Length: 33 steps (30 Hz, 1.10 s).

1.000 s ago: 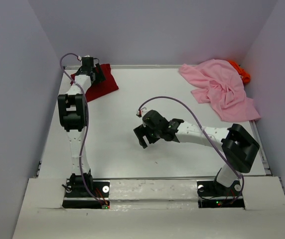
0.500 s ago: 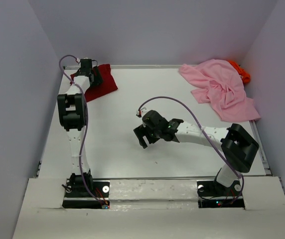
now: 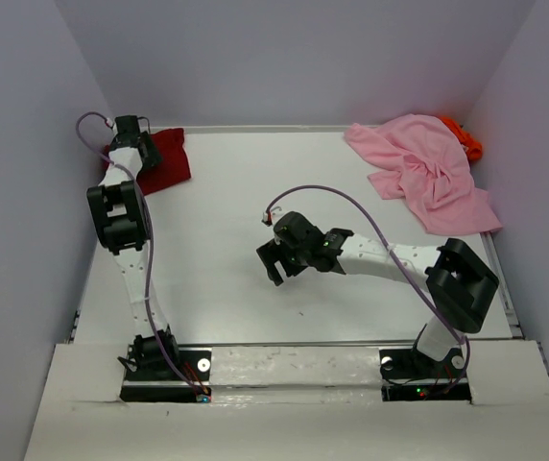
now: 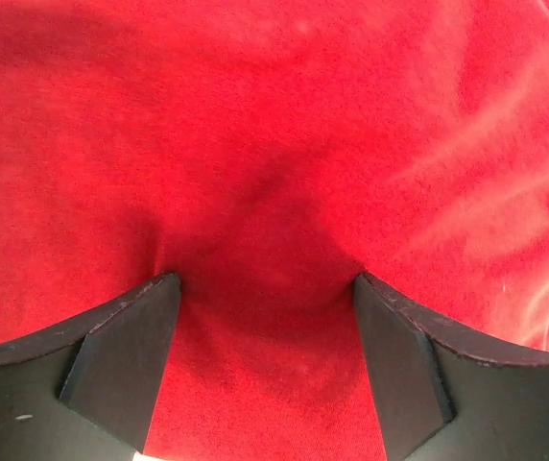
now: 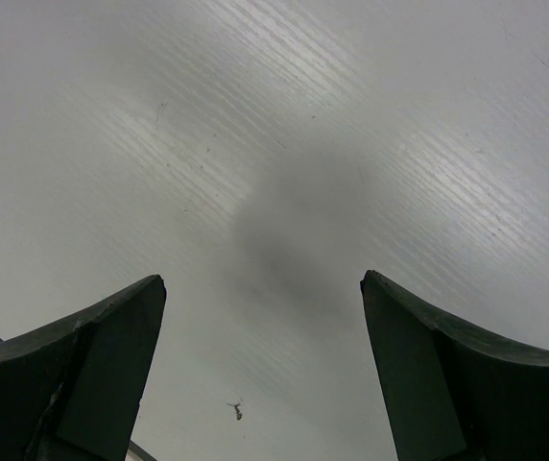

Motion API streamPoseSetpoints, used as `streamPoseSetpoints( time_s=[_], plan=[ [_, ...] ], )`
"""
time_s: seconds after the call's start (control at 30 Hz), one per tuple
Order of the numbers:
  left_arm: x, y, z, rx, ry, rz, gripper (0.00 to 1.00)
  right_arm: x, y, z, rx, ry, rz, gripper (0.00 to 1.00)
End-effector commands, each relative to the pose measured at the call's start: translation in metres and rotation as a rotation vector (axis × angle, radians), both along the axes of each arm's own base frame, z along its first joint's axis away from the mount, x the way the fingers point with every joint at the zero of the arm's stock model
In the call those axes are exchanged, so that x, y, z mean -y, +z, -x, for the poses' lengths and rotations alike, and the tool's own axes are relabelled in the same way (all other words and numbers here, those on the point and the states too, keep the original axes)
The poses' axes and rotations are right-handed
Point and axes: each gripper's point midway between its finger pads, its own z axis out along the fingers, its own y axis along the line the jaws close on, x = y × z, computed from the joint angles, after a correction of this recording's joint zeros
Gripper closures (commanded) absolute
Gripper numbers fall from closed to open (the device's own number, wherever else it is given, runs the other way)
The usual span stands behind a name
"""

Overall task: Fold and stack the t-shirts
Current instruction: Neatly place the folded tshirt to the corner

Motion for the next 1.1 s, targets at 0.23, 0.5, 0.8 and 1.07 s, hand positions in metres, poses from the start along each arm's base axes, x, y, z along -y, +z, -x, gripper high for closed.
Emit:
streamPoseSetpoints(
  time_s=[0.23, 0.5, 0.8, 1.07],
  plan=[
    [0.003, -0.009, -0.011, -0.024, -0.034, -0.006, 0.15, -0.016, 0.009, -0.004, 0.017, 0.023, -0.038, 0.11],
    [0.048, -0.033, -0.016, -0.072, -0.128, -0.01, 0.15, -0.018, 0.007, -0.006, 0.018, 0.022, -0.034, 0.11],
    [0.06, -0.023, -0.028, -0.038, -0.171, 0.002, 0.15, -0.018, 0.009, -0.005, 0.018, 0.025, -0.04, 0.11],
    [0.046, -0.023, -0.023, -0.057, -0.13, -0.036, 0.15, -0.015, 0.009, -0.004, 0.018, 0.021, -0.038, 0.11]
  ],
)
